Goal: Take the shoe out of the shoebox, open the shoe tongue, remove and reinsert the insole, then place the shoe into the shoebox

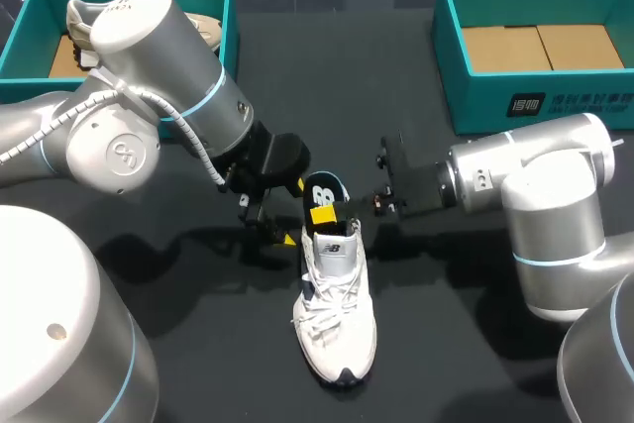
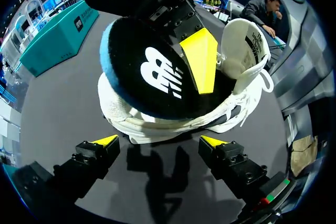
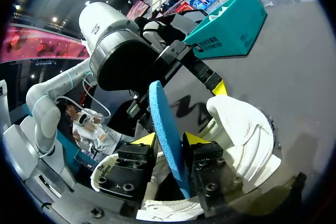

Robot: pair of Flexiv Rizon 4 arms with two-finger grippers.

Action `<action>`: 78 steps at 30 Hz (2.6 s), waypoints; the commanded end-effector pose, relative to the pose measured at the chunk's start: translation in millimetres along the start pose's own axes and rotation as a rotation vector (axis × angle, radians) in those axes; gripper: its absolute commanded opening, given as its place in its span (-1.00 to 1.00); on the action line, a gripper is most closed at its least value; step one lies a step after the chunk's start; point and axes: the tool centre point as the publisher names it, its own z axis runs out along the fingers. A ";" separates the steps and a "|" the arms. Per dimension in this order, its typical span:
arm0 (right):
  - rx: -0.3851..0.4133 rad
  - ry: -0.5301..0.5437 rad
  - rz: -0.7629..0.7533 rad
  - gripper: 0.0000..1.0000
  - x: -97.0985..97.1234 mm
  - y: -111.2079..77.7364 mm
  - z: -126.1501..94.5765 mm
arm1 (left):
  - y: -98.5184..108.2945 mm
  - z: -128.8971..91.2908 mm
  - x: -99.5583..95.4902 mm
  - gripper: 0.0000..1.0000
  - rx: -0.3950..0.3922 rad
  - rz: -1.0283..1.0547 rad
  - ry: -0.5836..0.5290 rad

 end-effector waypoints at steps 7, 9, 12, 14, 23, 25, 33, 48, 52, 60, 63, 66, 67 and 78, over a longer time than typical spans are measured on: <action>-0.019 -0.001 -0.025 -0.74 -6.0 15.1 -6.4 | 0.0 1.6 -0.3 1.00 0.000 0.001 0.000; -0.009 0.006 -0.012 -1.00 -9.2 15.0 -5.2 | 0.0 1.6 -0.3 1.00 0.000 0.001 0.000; 0.005 0.010 0.013 -1.00 -11.7 10.0 -1.9 | 0.0 1.6 -0.3 1.00 0.000 0.001 0.000; 0.012 0.007 0.033 -1.00 -11.7 3.8 -0.1 | 0.0 1.6 -0.3 1.00 0.000 0.001 0.000; 0.030 0.015 0.134 -1.00 -9.8 -25.9 6.5 | 0.0 1.6 -0.3 1.00 0.000 0.001 0.000; 0.040 0.015 0.152 -1.00 -9.5 -30.0 8.1 | 0.0 1.6 -0.3 1.00 0.000 0.001 0.000; 0.001 -0.029 0.086 -0.01 1.4 -19.0 3.4 | 0.0 1.6 -0.3 1.00 0.000 0.001 0.000; -0.027 -0.053 0.014 -0.26 -5.8 6.9 -7.8 | 0.0 1.6 -0.3 1.00 0.000 0.001 0.000; -0.024 -0.055 0.020 -0.37 -11.5 10.9 -5.9 | 0.0 1.6 -0.3 1.00 0.000 0.001 0.000; 0.025 -0.069 0.113 -1.00 -25.5 1.2 4.2 | 0.0 1.6 -0.3 1.00 0.000 0.001 0.000; 0.032 -0.065 0.143 -1.00 -23.9 -9.9 8.2 | 0.0 1.6 -0.3 1.00 0.000 0.001 0.000; 0.051 -0.075 0.181 -1.00 -19.3 -20.5 11.9 | 0.0 1.6 -0.3 1.00 0.000 0.001 0.000; 0.058 -0.084 0.195 -1.00 -18.0 -23.4 12.8 | 0.0 1.6 -0.3 1.00 0.000 0.001 0.000; 0.034 -0.114 0.167 -0.06 -6.8 -20.1 4.6 | 0.0 1.6 -0.3 1.00 0.000 0.001 0.000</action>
